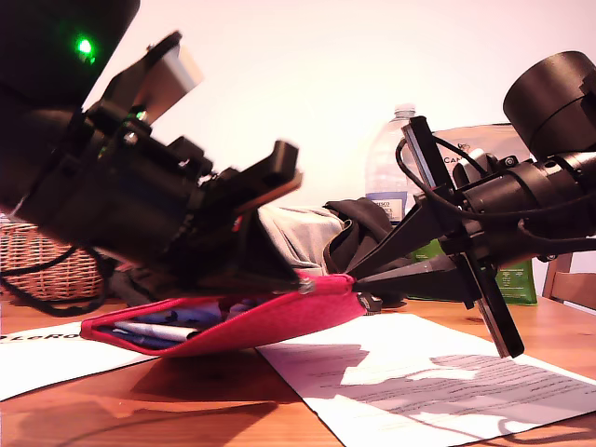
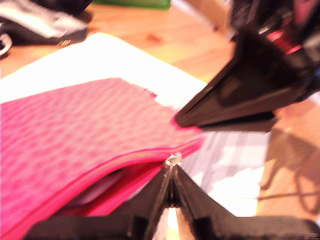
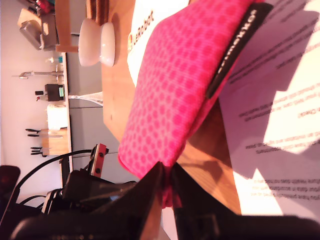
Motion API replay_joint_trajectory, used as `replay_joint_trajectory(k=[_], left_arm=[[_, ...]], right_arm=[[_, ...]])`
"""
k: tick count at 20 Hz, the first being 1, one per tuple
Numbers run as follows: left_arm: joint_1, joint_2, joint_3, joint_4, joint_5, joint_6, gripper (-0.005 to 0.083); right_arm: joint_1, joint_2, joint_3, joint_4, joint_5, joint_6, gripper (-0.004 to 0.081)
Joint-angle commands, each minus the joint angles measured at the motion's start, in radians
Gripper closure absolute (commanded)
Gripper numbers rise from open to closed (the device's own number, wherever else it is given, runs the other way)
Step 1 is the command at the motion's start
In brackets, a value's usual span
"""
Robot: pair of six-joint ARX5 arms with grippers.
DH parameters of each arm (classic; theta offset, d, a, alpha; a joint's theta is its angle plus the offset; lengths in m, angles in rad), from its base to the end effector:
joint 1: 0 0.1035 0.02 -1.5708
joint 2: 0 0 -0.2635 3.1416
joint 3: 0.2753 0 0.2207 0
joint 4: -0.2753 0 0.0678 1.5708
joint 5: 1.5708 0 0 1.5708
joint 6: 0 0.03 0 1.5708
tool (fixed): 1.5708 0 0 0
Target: Close the zipper in the zip bag in front of you
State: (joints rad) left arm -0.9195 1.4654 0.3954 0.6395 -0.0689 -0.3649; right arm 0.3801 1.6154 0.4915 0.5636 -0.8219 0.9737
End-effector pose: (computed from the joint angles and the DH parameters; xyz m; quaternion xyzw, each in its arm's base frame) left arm 0.1445 -0.1862 0.1672 -0.0618 0.2580 -0.3623 0.8935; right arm 0.2262 0.1140 0.1542 0.4244 0.4927 0.3541 0.6722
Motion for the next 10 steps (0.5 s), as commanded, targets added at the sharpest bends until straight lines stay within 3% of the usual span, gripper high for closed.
replay_joint_trajectory(k=[1,10], left_arm=[[0.01,-0.014,-0.006,-0.012,-0.008,0.003,0.0797],[0.01,-0.014,-0.006,-0.044,-0.008,0.007,0.0797]], right_arm=[[-0.017,0.009,0.008,0.006,0.013,-0.007,0.0781],[-0.017,0.009,0.008,-0.01,0.021,-0.03,0.0781]])
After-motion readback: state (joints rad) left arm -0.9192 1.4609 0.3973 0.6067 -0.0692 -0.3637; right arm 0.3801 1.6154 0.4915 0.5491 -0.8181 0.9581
